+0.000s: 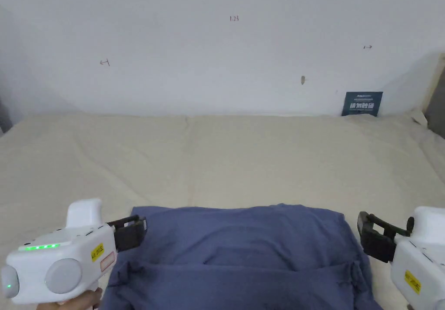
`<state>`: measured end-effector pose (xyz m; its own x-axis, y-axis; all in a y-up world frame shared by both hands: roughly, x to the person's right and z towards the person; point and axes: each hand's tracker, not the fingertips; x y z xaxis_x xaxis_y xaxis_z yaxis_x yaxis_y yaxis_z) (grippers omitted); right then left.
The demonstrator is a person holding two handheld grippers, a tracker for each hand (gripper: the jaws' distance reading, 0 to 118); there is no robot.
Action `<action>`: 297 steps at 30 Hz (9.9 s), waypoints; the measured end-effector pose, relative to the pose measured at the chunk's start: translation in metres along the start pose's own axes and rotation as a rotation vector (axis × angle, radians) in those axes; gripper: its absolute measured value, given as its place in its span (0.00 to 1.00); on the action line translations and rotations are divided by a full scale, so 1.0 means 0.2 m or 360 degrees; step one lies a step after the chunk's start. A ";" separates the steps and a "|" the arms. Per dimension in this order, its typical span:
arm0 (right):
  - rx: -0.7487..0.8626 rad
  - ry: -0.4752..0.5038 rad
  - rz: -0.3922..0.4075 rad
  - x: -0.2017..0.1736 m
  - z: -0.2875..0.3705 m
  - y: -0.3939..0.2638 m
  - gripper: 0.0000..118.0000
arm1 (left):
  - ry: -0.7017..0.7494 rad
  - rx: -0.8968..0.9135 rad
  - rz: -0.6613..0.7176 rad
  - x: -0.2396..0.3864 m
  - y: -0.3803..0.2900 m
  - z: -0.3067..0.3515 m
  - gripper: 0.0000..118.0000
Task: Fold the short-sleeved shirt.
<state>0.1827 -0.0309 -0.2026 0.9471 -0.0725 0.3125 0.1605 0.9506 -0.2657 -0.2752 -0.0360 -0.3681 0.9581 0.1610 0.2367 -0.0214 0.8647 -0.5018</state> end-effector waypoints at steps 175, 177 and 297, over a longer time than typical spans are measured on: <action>-0.0901 0.0035 0.0171 0.08 -1.23 -0.30 0.00 | 0.0122 -0.0504 0.0027 -0.30 -0.07 -0.74 0.03; -0.0834 0.0082 0.0141 0.10 -1.06 -0.22 0.00 | 0.0125 -0.0504 0.0059 -0.31 -0.08 -0.68 0.03; 0.0021 -0.0053 0.0199 -0.26 0.23 -0.13 0.00 | -0.0049 -0.0591 0.0355 -0.90 -0.50 0.15 0.06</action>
<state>0.1156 -0.0375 -0.1703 0.9498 0.0567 0.3077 0.0378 0.9554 -0.2928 -0.4533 -0.1377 -0.3350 0.9326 0.3436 0.1102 -0.1177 0.5782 -0.8074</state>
